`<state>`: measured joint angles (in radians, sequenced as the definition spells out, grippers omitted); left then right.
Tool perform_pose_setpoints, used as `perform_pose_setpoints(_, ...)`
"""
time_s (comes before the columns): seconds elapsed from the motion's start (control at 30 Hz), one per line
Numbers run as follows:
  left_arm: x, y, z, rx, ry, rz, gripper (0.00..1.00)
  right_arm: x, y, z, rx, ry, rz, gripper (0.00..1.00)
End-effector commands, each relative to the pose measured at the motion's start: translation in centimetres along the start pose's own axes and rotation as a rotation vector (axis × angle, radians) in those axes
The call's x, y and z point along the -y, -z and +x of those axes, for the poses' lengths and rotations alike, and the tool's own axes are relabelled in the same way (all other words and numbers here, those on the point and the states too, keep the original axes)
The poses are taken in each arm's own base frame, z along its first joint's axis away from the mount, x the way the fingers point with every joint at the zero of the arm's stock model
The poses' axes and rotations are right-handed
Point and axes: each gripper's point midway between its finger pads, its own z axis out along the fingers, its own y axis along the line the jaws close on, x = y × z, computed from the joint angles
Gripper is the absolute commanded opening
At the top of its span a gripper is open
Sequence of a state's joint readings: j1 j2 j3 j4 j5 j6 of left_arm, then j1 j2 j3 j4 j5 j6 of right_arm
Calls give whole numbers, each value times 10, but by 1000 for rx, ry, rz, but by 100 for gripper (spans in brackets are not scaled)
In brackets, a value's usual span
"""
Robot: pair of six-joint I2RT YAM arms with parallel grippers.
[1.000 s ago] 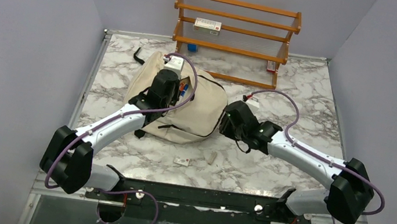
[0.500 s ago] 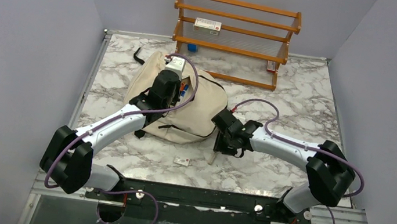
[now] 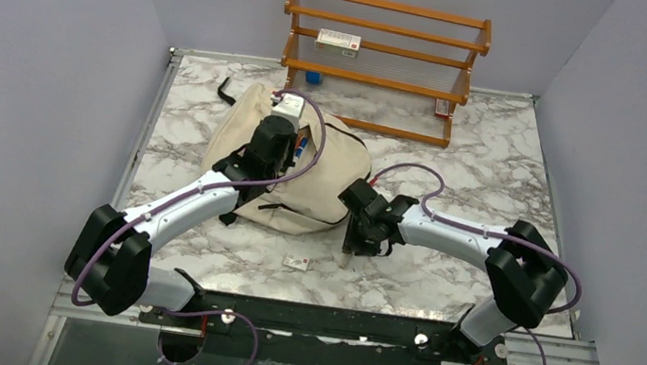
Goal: Pack the student bag
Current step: Pick up the stationery from the center of the board, then place the stationery in the student bag.
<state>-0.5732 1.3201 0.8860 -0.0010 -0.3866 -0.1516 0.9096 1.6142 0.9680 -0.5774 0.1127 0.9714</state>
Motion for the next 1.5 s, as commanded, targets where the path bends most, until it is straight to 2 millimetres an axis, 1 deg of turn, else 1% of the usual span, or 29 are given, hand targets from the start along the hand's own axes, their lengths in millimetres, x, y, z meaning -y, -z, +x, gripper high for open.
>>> perform_pose_setpoints(0.0,7,9,-26,78,18,18,0,-11,0,2,-21,7,-26,33)
perform_pose_setpoints(0.1,9,10,-27,81,15,22,0,-9,-4,6,-33,5,-27,23)
perform_pose_setpoints(0.13,10,9,-27,82,16,26,0,-9,-5,6,-35,4,-24,22)
perform_pose_setpoints(0.17,10,9,-27,82,15,27,0,-9,-4,5,-31,4,-20,22)
perform_pose_setpoints(0.27,8,9,-26,76,8,17,0,-10,1,-2,-2,9,-19,15)
perform_pose_setpoints(0.33,8,9,-26,77,7,14,0,-7,3,-6,24,0,-7,12)
perform_pose_setpoints(0.4,7,9,-27,80,5,15,0,-1,10,-12,65,-23,15,10)
perform_pose_setpoints(0.53,5,8,-26,74,-10,-2,0,-4,37,-41,213,-70,-24,5)
perform_pose_setpoints(0.67,2,9,-28,81,-15,-10,0,-12,71,-81,426,-120,-99,1)
perform_pose_setpoints(0.73,1,9,-27,79,-21,-15,0,-22,90,-106,542,-120,-138,1)
perform_pose_setpoints(0.8,1,9,-27,78,-26,-15,0,-34,102,-128,626,-120,-172,0)
perform_pose_setpoints(0.83,1,9,-27,77,-25,-16,0,-39,104,-139,644,-116,-183,1)
perform_pose_setpoints(0.9,3,9,-28,79,-22,-9,0,-58,106,-157,644,-124,-234,1)
perform_pose_setpoints(0.97,3,10,-28,81,-20,-9,0,-79,102,-170,610,-153,-325,1)
perform_pose_setpoints(1.03,1,11,-28,81,-23,-15,0,-105,101,-179,566,-199,-474,1)
perform_pose_setpoints(1.07,0,11,-29,83,-24,-20,0,-122,102,-180,536,-199,-557,1)
perform_pose_setpoints(1.13,-2,11,-28,82,-30,-26,0,-143,101,-189,511,-225,-638,1)
perform_pose_setpoints(1.2,-2,11,-26,81,-28,-28,0,-156,89,-193,481,-238,-662,0)
perform_pose_setpoints(1.3,1,10,-25,78,-21,-16,0,-171,82,-203,479,-236,-716,1)
perform_pose_setpoints(1.47,1,9,-25,77,-21,-16,0,-185,61,-213,468,-212,-711,1)
